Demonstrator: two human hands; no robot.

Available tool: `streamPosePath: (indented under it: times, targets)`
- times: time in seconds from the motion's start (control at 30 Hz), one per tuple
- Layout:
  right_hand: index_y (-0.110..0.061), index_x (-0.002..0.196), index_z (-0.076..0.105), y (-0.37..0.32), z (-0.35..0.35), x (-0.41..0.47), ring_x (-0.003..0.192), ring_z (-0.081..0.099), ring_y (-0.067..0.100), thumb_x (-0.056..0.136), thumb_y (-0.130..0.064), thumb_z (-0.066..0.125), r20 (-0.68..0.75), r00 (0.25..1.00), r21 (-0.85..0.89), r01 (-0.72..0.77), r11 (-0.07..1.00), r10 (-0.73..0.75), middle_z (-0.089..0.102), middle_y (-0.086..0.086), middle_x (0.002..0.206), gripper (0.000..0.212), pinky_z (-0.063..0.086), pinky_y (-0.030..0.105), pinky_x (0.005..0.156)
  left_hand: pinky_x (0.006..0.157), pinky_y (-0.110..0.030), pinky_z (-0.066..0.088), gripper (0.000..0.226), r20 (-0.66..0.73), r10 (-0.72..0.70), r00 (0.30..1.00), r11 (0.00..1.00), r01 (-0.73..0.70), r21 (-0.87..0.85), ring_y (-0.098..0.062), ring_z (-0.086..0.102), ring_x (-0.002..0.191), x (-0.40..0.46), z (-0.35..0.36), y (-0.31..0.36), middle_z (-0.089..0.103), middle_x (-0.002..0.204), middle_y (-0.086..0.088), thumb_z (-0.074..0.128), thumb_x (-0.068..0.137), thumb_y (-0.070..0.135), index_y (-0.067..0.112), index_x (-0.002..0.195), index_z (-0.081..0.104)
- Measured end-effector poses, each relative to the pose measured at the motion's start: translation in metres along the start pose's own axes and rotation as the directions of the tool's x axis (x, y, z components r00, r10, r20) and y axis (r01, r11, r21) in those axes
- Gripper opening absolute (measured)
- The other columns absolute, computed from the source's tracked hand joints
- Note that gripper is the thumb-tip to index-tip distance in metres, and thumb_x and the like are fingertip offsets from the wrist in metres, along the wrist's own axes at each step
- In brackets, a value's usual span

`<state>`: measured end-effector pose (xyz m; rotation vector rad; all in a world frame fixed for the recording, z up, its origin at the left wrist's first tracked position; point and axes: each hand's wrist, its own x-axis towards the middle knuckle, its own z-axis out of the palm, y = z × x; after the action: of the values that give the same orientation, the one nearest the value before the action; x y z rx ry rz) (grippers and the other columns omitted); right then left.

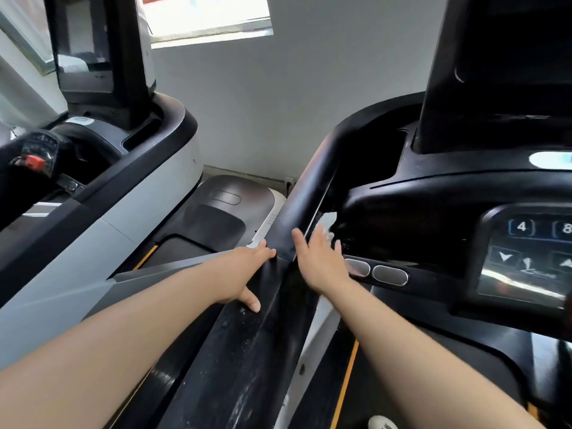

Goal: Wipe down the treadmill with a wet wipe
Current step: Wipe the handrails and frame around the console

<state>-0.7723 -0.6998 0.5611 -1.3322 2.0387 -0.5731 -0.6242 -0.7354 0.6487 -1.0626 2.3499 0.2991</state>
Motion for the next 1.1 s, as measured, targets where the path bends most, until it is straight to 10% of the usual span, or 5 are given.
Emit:
streamPosePath:
  times: [0.53, 0.73, 0.83, 0.93, 1.1]
  targets:
    - [0.000, 0.149, -0.002, -0.003, -0.042, 0.042, 0.145, 0.003, 0.032, 0.101, -0.045, 0.025, 0.041, 0.999, 0.284, -0.004, 0.959, -0.008, 0.003, 0.021, 0.157, 0.071, 0.011, 0.039, 0.115, 0.107, -0.023, 0.024, 0.111, 0.003, -0.018, 1.000, 1.000, 0.018, -0.009, -0.014, 0.018, 0.143, 0.003, 0.002, -0.001, -0.001, 0.159, 0.002, 0.081, 0.070, 0.036, 0.022, 0.151, 0.006]
    - [-0.013, 0.068, 0.057, 0.024, -0.103, 0.060, 0.066, 0.051, 0.019, 0.090, -0.011, 0.048, 0.137, 0.974, -0.030, 0.187, 0.982, -0.182, 0.055, 0.006, 0.067, 0.025, 0.039, 0.028, 0.063, 0.109, -0.025, 0.026, 0.109, 0.020, -0.030, 0.999, 0.999, 0.030, -0.015, -0.015, 0.021, 0.142, 0.001, -0.002, 0.003, 0.002, 0.159, 0.001, 0.081, 0.070, 0.033, 0.020, 0.151, 0.007]
    - [-0.015, 0.091, 0.072, 0.015, -0.136, 0.057, 0.075, 0.057, 0.016, 0.085, -0.017, 0.064, 0.365, 0.930, -0.363, 0.190, 0.912, -0.048, 0.063, 0.003, 0.078, 0.010, 0.043, 0.024, 0.062, 0.104, -0.024, 0.028, 0.107, 0.014, -0.033, 0.999, 0.999, 0.033, -0.001, -0.015, 0.026, 0.140, 0.000, -0.003, 0.004, 0.008, 0.158, 0.001, 0.081, 0.071, 0.033, 0.020, 0.150, 0.010]
    - [-0.019, 0.087, 0.073, 0.003, -0.140, 0.060, 0.083, 0.062, 0.022, 0.075, -0.026, 0.074, 0.244, 0.968, -0.571, 0.197, 0.797, -0.064, 0.068, 0.006, 0.088, 0.014, 0.045, 0.024, 0.068, 0.107, -0.027, 0.030, 0.108, 0.015, -0.025, 1.000, 1.000, 0.025, 0.017, -0.016, 0.029, 0.139, 0.002, -0.002, 0.004, 0.013, 0.156, -0.001, 0.081, 0.069, 0.033, 0.018, 0.150, 0.012]
    - [-0.004, 0.106, 0.065, 0.007, -0.104, 0.077, 0.102, 0.056, 0.035, 0.084, -0.005, 0.054, -0.248, 0.953, -0.233, 0.117, 0.965, -0.175, 0.058, 0.017, 0.111, 0.025, 0.043, 0.035, 0.083, 0.107, -0.029, 0.030, 0.110, 0.011, -0.023, 1.000, 0.999, 0.023, 0.029, -0.019, 0.028, 0.138, 0.005, 0.003, 0.000, 0.015, 0.153, -0.004, 0.082, 0.068, 0.037, 0.017, 0.150, 0.012]
